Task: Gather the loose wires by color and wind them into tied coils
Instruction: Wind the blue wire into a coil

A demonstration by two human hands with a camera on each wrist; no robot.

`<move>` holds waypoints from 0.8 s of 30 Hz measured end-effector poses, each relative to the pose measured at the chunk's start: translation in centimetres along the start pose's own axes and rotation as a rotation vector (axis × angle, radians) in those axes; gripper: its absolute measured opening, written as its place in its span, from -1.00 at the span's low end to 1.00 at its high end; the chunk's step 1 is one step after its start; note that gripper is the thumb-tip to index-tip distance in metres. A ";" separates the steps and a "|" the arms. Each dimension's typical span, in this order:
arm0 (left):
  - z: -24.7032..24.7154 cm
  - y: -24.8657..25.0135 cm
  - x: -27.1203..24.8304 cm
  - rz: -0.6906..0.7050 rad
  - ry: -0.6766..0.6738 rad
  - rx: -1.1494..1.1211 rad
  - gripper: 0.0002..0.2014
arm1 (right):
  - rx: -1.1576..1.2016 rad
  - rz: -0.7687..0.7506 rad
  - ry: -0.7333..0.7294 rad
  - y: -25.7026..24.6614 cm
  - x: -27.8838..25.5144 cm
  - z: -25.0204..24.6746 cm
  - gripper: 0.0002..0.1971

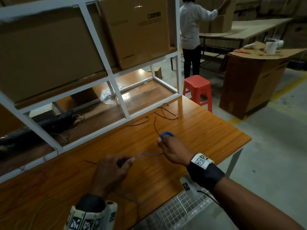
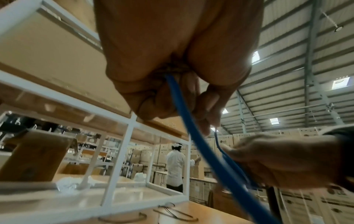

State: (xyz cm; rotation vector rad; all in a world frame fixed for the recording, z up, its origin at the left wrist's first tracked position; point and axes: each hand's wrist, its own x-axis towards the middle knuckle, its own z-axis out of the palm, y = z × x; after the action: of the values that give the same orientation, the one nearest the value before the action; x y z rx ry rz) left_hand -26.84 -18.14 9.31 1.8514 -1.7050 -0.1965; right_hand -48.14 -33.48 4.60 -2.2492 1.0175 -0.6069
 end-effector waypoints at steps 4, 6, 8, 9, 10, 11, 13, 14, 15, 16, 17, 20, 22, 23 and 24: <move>-3.8 0.7 1.6 0.003 -0.028 -0.124 -0.91 | 0.032 -0.041 -0.507 -1.9 -1.0 -1.4 -0.30; -4.8 0.8 3.0 0.013 -0.008 -0.196 -0.91 | 0.127 -0.081 -0.742 -2.9 -1.4 -1.6 -0.38; -5.2 0.4 4.7 -0.004 0.027 -0.250 -0.88 | 0.336 -0.171 -0.920 -3.7 -1.9 -1.4 -0.53; -5.1 -0.3 5.5 -0.026 0.045 -0.295 -0.85 | 0.466 -0.198 -0.968 -4.2 -2.1 -1.3 -0.62; -5.0 -0.7 6.2 -0.047 0.055 -0.348 -0.83 | 0.605 -0.212 -0.990 -4.9 -2.3 -1.6 -0.72; -4.7 -1.0 6.8 -0.060 0.063 -0.392 -0.81 | 0.749 -0.226 -1.005 -5.4 -2.3 -1.6 -0.75; -3.7 -1.2 7.7 -0.059 0.065 -0.435 -0.81 | 1.090 -0.206 -1.005 -6.6 -2.3 -2.3 -0.74; -3.0 -1.3 7.8 -0.076 0.066 -0.463 -0.81 | 1.262 -0.202 -0.991 -7.2 -2.2 -2.6 -0.75; -2.3 -1.2 7.9 -0.109 0.058 -0.507 -0.81 | 1.401 -0.218 -0.949 -7.7 -2.0 -2.8 -0.74; -1.5 -1.3 8.0 -0.151 0.038 -0.573 -0.79 | 1.502 -0.247 -0.880 -8.2 -1.7 -3.1 -0.69; -0.6 -1.4 7.9 -0.192 -0.005 -0.644 -0.80 | 1.580 -0.269 -0.799 -8.6 -1.4 -3.3 -0.66; 2.4 -0.9 6.9 -0.262 -0.093 -0.749 -0.77 | 1.841 -0.225 -0.564 -9.5 0.2 -4.7 -0.65; 4.6 0.3 5.3 -0.364 -0.085 -0.766 -0.70 | 1.928 -0.124 -0.350 -9.8 1.5 -5.5 -0.60; 5.6 1.0 4.3 -0.385 -0.100 -0.774 -0.68 | 1.934 -0.058 -0.213 -9.6 2.1 -5.8 -0.58; 6.4 1.5 3.1 -0.383 -0.116 -0.779 -0.65 | 1.926 -0.004 -0.084 -9.2 2.6 -6.0 -0.58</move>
State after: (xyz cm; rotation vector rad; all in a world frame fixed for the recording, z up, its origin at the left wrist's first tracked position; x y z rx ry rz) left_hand -30.80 -23.13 5.89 1.5397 -1.0743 -0.9852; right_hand -45.56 -32.51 15.55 -0.5186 0.0390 -0.8642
